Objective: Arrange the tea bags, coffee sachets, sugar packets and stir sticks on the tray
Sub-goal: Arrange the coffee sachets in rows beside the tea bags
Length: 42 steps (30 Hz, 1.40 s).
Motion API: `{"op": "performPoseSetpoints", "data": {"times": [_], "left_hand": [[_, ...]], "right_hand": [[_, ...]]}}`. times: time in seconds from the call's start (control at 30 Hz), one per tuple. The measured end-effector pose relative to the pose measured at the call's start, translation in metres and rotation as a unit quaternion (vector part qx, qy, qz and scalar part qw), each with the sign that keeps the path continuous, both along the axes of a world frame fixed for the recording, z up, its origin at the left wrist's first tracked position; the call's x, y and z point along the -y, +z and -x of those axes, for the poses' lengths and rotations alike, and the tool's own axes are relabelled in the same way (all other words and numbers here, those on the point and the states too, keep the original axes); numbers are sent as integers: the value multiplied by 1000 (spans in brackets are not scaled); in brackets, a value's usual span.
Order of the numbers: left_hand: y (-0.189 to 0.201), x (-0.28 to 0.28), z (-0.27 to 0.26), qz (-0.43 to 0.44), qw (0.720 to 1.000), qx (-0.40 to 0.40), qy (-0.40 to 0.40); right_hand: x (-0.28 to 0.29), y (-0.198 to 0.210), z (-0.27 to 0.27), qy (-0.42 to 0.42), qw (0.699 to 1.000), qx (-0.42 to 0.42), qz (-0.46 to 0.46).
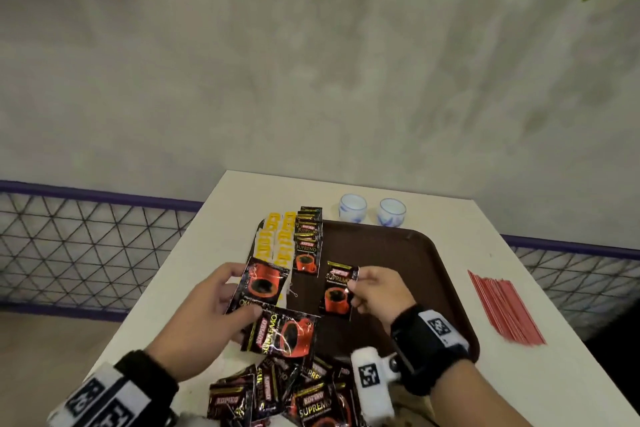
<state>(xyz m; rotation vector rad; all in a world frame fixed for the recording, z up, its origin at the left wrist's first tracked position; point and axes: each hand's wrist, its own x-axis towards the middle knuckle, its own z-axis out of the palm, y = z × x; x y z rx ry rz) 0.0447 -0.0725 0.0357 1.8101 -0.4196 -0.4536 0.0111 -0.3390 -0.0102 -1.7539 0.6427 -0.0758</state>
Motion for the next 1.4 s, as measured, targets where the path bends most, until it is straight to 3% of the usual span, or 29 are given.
{"op": "performPoseSetpoints", "data": {"times": [0.27, 0.57, 0.77, 0.87, 0.93, 1.03, 1.17, 1.3, 1.4], "left_hand": [[-14, 2, -16, 16, 999, -27, 25], [-31, 1, -28, 21, 999, -34, 22], [-31, 10, -29, 30, 999, -39, 18], [-30, 18, -29, 40, 998, -37, 14], [-30, 23, -29, 61, 997, -43, 18], [-27, 30, -26, 93, 994, -49, 12], [-20, 36, -17, 131, 989, -72, 5], [-15, 30, -16, 123, 989, -51, 64], [-9, 10, -9, 81, 994, -13, 70]], "right_hand": [[2, -25, -88, -23, 997, -62, 41], [-4, -41, -115, -57, 996, -59, 43], [-6, -18, -93, -34, 996, -39, 79], [-16, 17, -59, 85, 996, 1, 41], [-24, 38, -32, 200, 980, 17, -7], [-34, 47, -1, 315, 948, 30, 37], [-36, 36, 13, 295, 951, 49, 82], [-27, 35, 24, 279, 958, 45, 58], [-17, 33, 26, 188, 981, 48, 21]]}}
